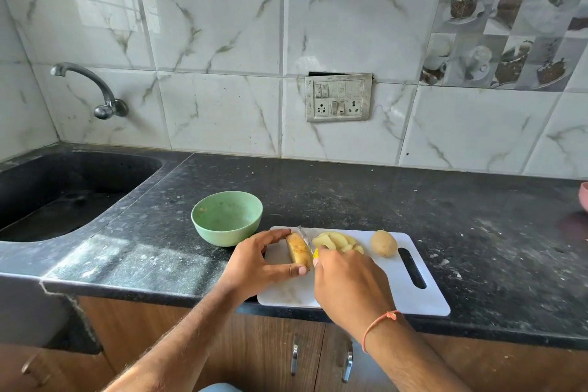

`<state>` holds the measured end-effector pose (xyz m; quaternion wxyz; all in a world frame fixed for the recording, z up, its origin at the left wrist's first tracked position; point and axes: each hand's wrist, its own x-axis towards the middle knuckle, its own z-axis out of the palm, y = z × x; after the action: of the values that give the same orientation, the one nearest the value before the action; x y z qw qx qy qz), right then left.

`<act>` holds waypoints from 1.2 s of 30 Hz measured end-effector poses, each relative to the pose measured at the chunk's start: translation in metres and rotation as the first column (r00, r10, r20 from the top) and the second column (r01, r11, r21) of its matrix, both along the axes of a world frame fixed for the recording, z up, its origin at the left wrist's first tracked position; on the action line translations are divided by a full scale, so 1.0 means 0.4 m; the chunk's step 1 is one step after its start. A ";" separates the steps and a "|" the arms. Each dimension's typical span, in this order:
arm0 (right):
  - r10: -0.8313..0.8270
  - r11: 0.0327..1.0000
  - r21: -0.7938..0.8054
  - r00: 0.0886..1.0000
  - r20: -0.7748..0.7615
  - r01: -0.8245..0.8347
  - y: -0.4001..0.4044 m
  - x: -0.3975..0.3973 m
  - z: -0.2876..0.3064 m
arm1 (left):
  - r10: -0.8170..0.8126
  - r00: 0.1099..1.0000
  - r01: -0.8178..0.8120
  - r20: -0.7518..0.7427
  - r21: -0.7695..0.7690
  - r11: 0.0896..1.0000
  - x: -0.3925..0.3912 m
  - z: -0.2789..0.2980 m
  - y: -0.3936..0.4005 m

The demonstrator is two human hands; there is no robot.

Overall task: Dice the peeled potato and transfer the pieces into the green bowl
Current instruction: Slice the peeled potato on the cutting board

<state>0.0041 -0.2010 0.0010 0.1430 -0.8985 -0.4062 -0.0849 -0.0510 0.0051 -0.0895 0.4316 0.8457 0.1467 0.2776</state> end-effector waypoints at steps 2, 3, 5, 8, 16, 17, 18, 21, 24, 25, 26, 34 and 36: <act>-0.002 1.000 -0.016 1.000 -0.008 0.002 0.006 -0.006 0.002 | 0.004 1.000 -0.004 0.006 0.022 1.000 -0.002 0.006 -0.004; 0.000 1.000 -0.025 1.000 -0.002 0.000 0.008 -0.008 0.004 | 0.004 1.000 -0.004 0.010 0.036 0.999 -0.003 0.009 -0.006; 0.009 0.999 -0.040 1.000 0.012 -0.009 0.010 -0.013 0.008 | 0.005 1.000 -0.006 0.017 0.054 0.999 -0.002 0.011 -0.005; 0.026 0.997 -0.074 1.000 0.013 -0.025 0.020 -0.016 0.012 | 0.015 1.000 -0.016 0.017 0.059 0.998 -0.001 0.011 -0.005; 0.001 0.972 -0.232 0.995 0.096 0.021 0.115 -0.016 0.024 | 0.041 0.999 -0.039 -0.022 0.089 0.995 0.000 0.000 0.004; 0.008 0.967 -0.253 0.994 0.111 0.020 0.124 -0.018 0.025 | 0.039 0.999 -0.036 -0.023 0.089 0.995 -0.001 0.001 0.004; 0.011 0.963 -0.269 0.993 0.118 0.021 0.133 -0.017 0.028 | 0.035 0.999 -0.033 -0.022 0.087 0.996 -0.001 0.003 0.003; 0.025 0.960 -0.278 0.993 0.117 0.009 0.149 -0.008 0.035 | 0.029 1.000 -0.028 -0.011 0.073 0.997 -0.001 0.006 0.004; 0.051 0.963 -0.268 0.992 0.115 -0.019 0.136 -0.004 0.038 | 0.031 1.000 -0.030 -0.004 0.087 0.996 -0.001 0.004 0.003; 0.056 0.962 -0.271 0.992 0.110 -0.024 0.125 -0.006 0.036 | 0.029 1.000 -0.029 0.004 0.093 0.995 -0.001 0.003 0.001; 0.060 0.958 -0.284 0.993 0.102 -0.029 0.110 -0.005 0.032 | 0.026 1.000 -0.027 0.013 0.093 0.995 -0.002 0.004 -0.001; 0.050 0.940 -0.342 0.995 0.083 -0.019 0.087 -0.007 0.053 | 0.025 0.999 -0.028 0.022 0.111 0.993 -0.005 0.016 -0.011; 0.040 0.940 -0.340 0.998 0.057 -0.018 0.104 -0.005 0.069 | 0.026 1.000 -0.027 0.013 0.107 0.994 -0.005 0.017 -0.011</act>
<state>0.0023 -0.1595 0.0286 -0.0256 -0.9006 -0.4321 -0.0398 -0.0528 0.0006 -0.0828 0.3827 0.8639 0.1402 0.2959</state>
